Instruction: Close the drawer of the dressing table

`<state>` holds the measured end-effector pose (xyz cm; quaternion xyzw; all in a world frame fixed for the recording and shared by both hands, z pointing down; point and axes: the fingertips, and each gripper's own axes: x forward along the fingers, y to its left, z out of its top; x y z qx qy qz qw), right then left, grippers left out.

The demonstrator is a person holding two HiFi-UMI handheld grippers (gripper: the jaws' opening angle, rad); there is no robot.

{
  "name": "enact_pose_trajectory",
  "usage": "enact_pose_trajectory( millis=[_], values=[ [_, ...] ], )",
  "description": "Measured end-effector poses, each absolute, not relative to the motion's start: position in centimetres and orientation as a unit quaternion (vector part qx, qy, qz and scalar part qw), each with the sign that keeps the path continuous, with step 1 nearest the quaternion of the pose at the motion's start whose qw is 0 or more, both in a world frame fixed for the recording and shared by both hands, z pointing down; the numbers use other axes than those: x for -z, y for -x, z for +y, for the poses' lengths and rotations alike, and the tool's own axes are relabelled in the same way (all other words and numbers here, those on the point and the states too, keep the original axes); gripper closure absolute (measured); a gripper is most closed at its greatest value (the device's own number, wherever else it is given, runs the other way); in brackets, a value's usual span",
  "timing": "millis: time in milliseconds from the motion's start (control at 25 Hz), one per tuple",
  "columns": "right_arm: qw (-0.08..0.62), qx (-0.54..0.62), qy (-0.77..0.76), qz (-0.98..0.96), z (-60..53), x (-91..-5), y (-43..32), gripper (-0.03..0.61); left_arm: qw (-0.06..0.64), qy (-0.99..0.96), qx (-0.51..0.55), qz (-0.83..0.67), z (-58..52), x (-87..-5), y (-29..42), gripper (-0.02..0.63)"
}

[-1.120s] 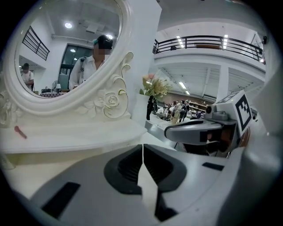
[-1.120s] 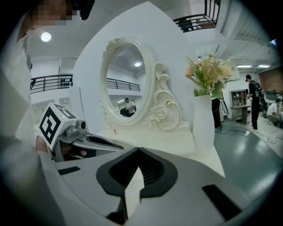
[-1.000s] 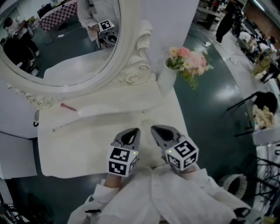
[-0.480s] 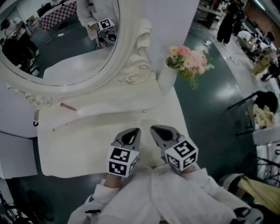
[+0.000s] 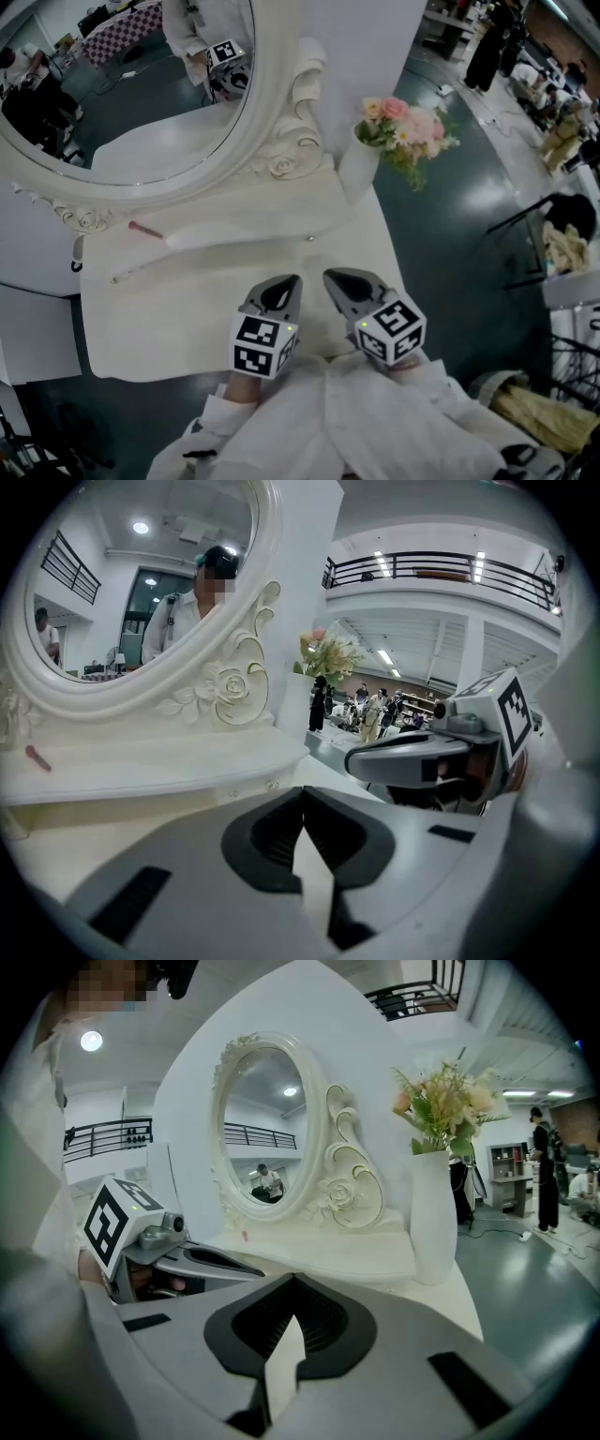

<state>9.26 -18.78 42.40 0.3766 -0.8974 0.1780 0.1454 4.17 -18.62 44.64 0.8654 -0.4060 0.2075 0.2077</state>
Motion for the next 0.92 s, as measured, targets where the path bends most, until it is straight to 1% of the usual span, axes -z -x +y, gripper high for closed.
enact_pose_trajectory(
  millis=[920],
  values=[
    [0.151, -0.176, -0.365, -0.902, -18.4, -42.84, -9.02, 0.572, 0.216, -0.871, -0.215, -0.386, -17.82, -44.8, -4.93, 0.606]
  ],
)
